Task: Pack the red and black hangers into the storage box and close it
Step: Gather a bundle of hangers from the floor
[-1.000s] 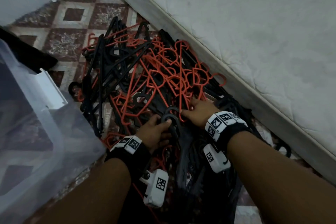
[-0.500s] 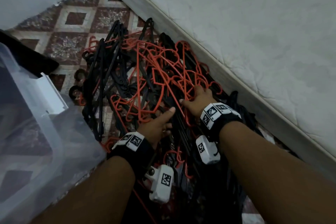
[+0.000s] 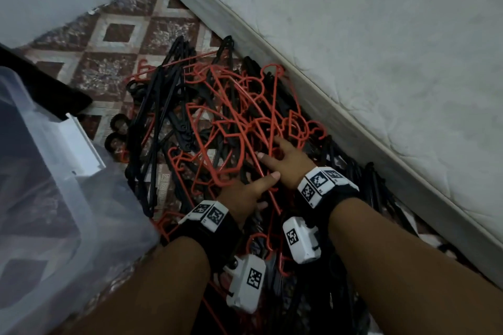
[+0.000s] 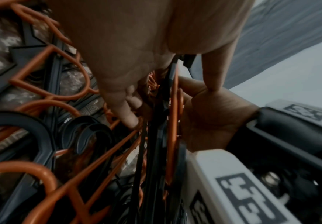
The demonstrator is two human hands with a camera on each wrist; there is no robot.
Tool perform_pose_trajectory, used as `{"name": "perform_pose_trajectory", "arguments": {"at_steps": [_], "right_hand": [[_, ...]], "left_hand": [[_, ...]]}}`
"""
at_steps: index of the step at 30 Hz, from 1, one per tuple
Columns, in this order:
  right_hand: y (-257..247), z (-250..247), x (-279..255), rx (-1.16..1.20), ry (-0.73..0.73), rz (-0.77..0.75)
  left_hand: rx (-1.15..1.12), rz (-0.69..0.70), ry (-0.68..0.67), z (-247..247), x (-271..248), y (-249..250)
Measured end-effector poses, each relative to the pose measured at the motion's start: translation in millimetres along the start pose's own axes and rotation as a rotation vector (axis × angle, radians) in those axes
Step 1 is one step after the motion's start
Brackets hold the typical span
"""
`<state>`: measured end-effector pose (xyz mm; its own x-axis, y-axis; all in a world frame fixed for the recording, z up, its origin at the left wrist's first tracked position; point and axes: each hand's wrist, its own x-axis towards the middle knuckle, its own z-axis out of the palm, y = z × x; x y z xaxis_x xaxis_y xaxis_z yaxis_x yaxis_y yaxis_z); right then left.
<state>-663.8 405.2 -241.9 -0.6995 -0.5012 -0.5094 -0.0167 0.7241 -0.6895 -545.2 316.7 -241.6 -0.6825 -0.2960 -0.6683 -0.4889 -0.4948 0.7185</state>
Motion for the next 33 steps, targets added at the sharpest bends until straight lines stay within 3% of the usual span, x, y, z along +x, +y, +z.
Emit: {"name": "perform_pose_trajectory", "arguments": {"at_steps": [5,12,18,33], "right_hand": [[-0.6,-7.0,-21.0,0.168,-0.011,-0.108],[-19.6,-25.3,-60.5,0.223,-0.017,-0.25],[-49.5,-39.4,-92.0,0.262,-0.018,-0.358],[-115.9,-98.5,-161.1,0.218,0.186,-0.67]], "left_hand": [[0.074,-0.001,-0.079,-2.9,-9.4,14.7],[0.425,0.323,-0.189,-3.3,-45.0,45.8],[0.603,0.44,-0.157,-3.8,-84.0,73.4],[0.791,0.711,-0.152,12.2,-181.6,151.0]]}}
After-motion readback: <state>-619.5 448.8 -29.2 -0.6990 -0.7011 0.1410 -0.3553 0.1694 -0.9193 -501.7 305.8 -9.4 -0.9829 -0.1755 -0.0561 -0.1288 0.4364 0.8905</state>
